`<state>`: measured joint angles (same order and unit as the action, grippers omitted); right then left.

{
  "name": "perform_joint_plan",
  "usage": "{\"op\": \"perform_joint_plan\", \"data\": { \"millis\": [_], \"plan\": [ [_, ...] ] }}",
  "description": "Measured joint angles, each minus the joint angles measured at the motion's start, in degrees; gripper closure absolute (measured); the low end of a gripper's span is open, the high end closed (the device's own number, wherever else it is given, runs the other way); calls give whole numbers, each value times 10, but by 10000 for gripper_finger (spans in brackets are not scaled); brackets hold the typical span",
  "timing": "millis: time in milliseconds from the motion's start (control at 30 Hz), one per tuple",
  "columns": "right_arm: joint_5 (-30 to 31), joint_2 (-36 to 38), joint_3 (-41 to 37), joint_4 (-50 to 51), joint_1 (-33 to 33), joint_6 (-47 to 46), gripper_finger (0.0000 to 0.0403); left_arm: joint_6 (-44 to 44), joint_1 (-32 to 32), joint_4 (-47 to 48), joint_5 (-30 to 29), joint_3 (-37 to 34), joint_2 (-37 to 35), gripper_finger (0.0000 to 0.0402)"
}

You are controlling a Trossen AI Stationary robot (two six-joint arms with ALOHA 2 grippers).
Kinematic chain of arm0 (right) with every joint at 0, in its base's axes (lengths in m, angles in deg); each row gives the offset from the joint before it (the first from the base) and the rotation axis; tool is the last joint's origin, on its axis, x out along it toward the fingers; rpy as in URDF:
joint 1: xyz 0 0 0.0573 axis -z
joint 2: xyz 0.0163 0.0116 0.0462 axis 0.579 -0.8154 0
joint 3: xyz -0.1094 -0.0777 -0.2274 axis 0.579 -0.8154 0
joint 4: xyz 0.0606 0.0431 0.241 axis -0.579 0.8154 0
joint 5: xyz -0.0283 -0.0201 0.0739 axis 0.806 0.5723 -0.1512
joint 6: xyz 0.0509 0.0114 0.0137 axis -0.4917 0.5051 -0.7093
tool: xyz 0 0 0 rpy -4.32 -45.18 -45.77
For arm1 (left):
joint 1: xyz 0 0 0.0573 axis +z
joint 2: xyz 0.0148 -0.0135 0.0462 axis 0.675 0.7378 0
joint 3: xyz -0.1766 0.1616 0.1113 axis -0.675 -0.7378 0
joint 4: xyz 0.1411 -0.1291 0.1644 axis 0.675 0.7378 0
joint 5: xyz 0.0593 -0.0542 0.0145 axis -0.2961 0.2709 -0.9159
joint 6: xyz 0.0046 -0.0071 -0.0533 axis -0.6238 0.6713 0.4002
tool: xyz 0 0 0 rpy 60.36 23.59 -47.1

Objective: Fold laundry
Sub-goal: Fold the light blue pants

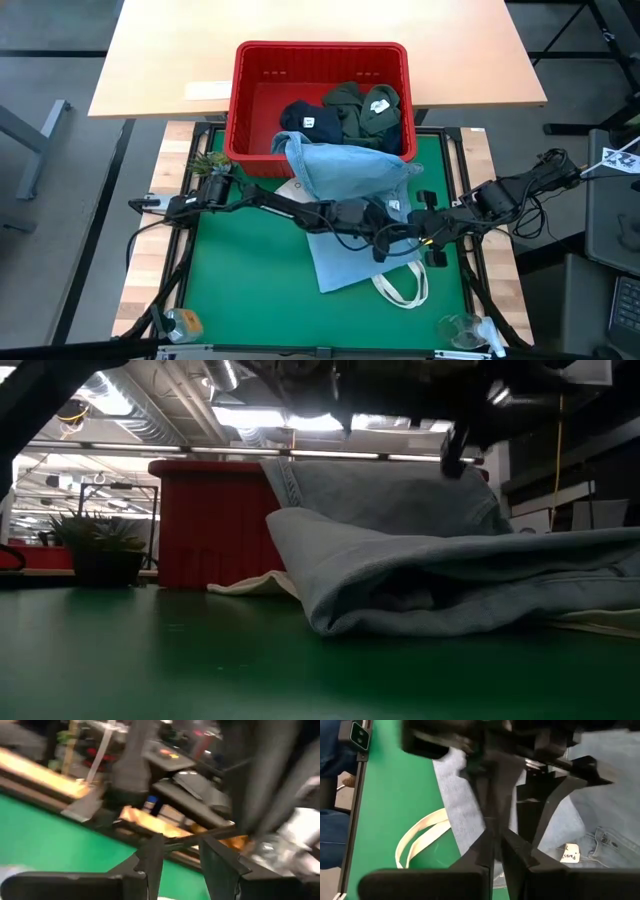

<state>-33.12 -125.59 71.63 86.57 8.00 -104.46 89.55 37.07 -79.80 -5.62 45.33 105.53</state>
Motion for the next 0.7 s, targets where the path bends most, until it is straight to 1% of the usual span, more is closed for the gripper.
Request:
{"op": "perform_joint_plan", "data": {
  "millis": [100,200,333,467,533,633,700],
  "plan": [
    [-7,0,-21,-13,-1,-1,372,-12,2,78,28,32,-1,284],
    [-12,0,-46,-19,-1,-11,372,-27,7,187,53,68,-1,284],
    [-11,2,-68,1,0,-13,372,-44,13,367,56,117,-8,284],
    [-4,19,-72,15,0,-13,372,-79,16,516,54,151,-19,284],
    [-1,32,-72,16,0,-13,372,-87,14,555,37,162,-28,284],
    [12,59,-72,19,0,-21,372,-94,2,610,-30,163,-58,284],
    [34,79,-74,18,0,-43,372,-100,-11,668,-78,163,-82,284]
  ]
}}
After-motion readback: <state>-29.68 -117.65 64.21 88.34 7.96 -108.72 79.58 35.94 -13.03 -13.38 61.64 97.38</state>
